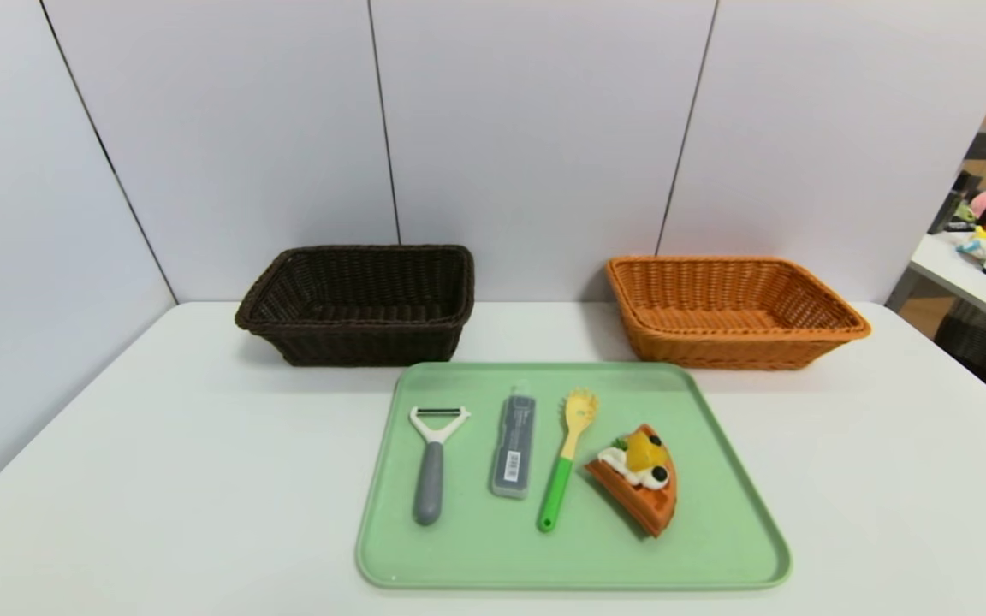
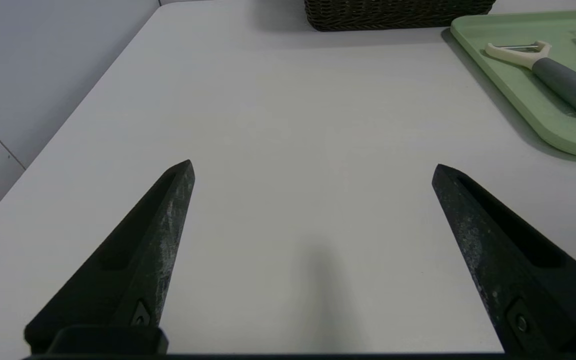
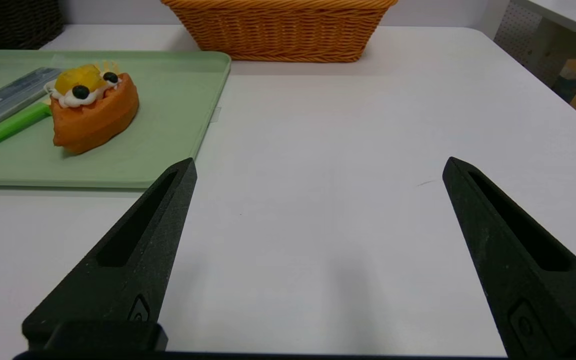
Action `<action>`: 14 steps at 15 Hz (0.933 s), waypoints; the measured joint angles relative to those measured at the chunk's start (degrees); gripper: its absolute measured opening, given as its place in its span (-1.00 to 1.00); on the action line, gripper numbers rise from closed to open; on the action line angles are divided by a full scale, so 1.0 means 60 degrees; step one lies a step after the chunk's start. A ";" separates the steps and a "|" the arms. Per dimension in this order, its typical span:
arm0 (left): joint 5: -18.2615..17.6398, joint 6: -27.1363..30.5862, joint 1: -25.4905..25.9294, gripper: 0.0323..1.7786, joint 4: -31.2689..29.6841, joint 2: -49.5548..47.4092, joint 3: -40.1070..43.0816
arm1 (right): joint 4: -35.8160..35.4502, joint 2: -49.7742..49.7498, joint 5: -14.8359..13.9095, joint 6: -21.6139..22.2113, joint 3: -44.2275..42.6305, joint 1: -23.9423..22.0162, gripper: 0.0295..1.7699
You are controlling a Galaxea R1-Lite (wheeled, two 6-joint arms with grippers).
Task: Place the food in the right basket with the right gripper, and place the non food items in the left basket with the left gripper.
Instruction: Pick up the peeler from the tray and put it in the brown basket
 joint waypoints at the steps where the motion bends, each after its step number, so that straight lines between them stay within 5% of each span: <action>1: -0.0004 -0.0006 0.0000 0.90 -0.0004 0.0000 0.0000 | 0.0000 0.0000 0.0004 0.0022 0.0000 0.0000 0.92; 14: -0.0022 0.0161 0.0000 0.90 0.0327 0.0004 -0.0368 | 0.0187 0.0000 0.0093 0.0043 -0.0465 0.0000 0.92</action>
